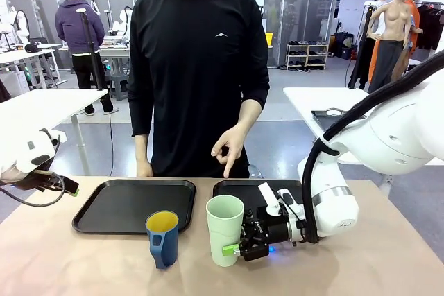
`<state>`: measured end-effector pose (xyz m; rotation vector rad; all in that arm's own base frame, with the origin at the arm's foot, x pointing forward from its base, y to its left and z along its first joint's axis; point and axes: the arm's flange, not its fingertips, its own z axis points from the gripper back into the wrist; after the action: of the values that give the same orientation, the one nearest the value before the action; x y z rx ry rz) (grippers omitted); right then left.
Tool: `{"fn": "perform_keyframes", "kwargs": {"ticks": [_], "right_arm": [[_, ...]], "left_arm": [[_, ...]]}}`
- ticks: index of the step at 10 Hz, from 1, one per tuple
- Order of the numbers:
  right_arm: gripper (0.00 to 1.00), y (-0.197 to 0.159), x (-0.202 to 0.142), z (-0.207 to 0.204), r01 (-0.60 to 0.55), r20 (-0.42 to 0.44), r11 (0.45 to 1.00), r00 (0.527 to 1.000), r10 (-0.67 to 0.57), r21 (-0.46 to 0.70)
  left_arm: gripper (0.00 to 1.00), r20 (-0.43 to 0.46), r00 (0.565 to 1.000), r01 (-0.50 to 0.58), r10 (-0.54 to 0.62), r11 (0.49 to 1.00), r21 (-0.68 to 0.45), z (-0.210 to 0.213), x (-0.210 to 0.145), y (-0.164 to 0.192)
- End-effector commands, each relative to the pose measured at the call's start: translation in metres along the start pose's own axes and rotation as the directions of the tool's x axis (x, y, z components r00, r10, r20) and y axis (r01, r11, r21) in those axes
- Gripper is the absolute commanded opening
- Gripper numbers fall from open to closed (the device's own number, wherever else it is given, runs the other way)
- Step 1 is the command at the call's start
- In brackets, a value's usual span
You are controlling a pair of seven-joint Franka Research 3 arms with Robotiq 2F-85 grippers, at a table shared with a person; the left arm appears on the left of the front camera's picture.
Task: Sort and store the cups by type.
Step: Pick up the Reusable plastic cup.
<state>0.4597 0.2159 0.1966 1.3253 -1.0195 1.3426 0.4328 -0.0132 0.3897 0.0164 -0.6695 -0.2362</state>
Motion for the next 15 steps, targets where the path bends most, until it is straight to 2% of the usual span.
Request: {"fn": "perform_keyframes", "kwargs": {"ticks": [1, 2, 3, 4, 5, 8, 11, 14, 15], "right_arm": [[0.77, 0.0, -0.001, -0.004, 0.015, -0.024, 1.0, 1.0, -0.014, 0.013], [0.62, 0.0, 0.0, -0.003, 0.006, -0.022, 1.0, 1.0, -0.006, 0.013], [0.58, 0.0, 0.0, -0.003, 0.001, -0.022, 1.0, 1.0, -0.001, 0.017], [0.43, 0.0, 0.0, -0.003, -0.012, -0.02, 1.0, 1.0, 0.012, 0.026], [0.51, 0.002, 0.004, -0.003, 0.001, -0.009, 1.0, 1.0, -0.001, 0.019], [0.51, 0.022, 0.038, -0.005, 0.024, -0.055, 0.999, 0.998, -0.022, 0.028], [0.51, 0.049, 0.083, -0.002, 0.044, -0.06, 0.998, 0.997, -0.041, 0.043], [0.51, 0.049, 0.085, 0.003, 0.021, -0.037, 1.0, 0.999, -0.02, 0.024], [0.51, 0.043, 0.079, 0.011, 0.018, -0.098, 0.998, 0.995, -0.013, 0.052]], "left_arm": [[1.0, 0.0, 1.0, 0.002, -0.002, 1.0, 0.005, 0.0, 0.0, 0.0], [1.0, 0.0, 1.0, 0.002, -0.002, 1.0, 0.005, 0.0, 0.0, 0.0], [1.0, 0.0, 1.0, 0.002, -0.002, 1.0, 0.005, 0.0, 0.0, 0.0], [1.0, 0.0, 1.0, 0.002, -0.002, 1.0, 0.005, 0.0, 0.0, 0.0], [1.0, 0.0, 1.0, 0.002, -0.002, 1.0, 0.005, 0.0, 0.0, 0.0], [1.0, 0.0, 1.0, 0.002, -0.002, 1.0, 0.005, 0.0, 0.0, 0.0], [1.0, 0.0, 1.0, 0.002, -0.002, 1.0, 0.005, 0.0, 0.0, 0.0], [1.0, 0.0, 1.0, 0.002, -0.002, 1.0, 0.005, 0.0, 0.0, 0.0], [1.0, 0.0, 1.0, 0.002, -0.002, 1.0, 0.005, 0.0, 0.0, 0.0]]}}
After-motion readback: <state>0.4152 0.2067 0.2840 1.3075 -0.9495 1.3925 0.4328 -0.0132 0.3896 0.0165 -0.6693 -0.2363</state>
